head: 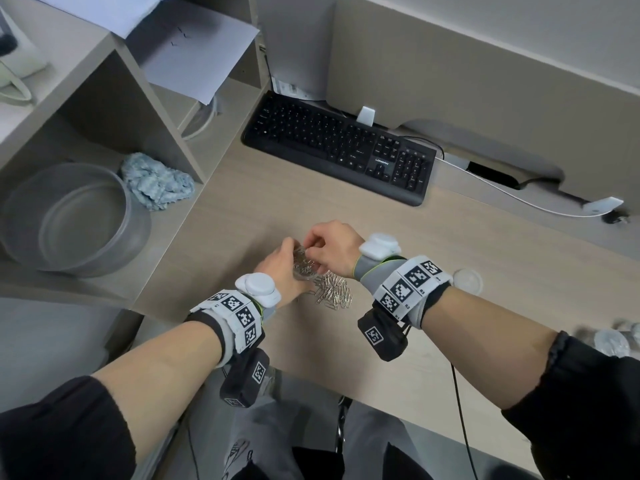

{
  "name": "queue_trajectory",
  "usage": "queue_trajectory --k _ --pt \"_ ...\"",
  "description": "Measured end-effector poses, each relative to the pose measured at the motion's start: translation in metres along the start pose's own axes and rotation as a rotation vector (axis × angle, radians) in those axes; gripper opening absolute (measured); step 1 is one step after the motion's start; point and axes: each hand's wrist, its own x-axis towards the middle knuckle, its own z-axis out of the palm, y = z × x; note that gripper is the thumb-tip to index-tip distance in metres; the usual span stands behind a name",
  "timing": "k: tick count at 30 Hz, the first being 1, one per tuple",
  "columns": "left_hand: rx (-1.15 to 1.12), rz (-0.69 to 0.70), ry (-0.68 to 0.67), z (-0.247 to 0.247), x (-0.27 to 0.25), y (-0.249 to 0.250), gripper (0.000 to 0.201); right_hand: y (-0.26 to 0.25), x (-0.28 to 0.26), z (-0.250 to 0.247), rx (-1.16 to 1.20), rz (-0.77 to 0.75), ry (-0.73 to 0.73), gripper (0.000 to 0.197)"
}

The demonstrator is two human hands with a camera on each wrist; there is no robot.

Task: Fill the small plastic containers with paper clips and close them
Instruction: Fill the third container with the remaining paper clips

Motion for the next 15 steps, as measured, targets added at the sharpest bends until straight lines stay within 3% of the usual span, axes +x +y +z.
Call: queue_trajectory --k 7,15 --pt "-0.006 -0.011 0.000 -0.003 -0.001 -0.006 0.065 -0.002 0.004 0.003 0.004 -0.061 -0.001 0.020" --pt "-0.003 -0.018 0.019 -0.006 -0.003 -0.013 0.063 -0.007 0.005 0.001 0.047 -0.115 -0.021 0.018"
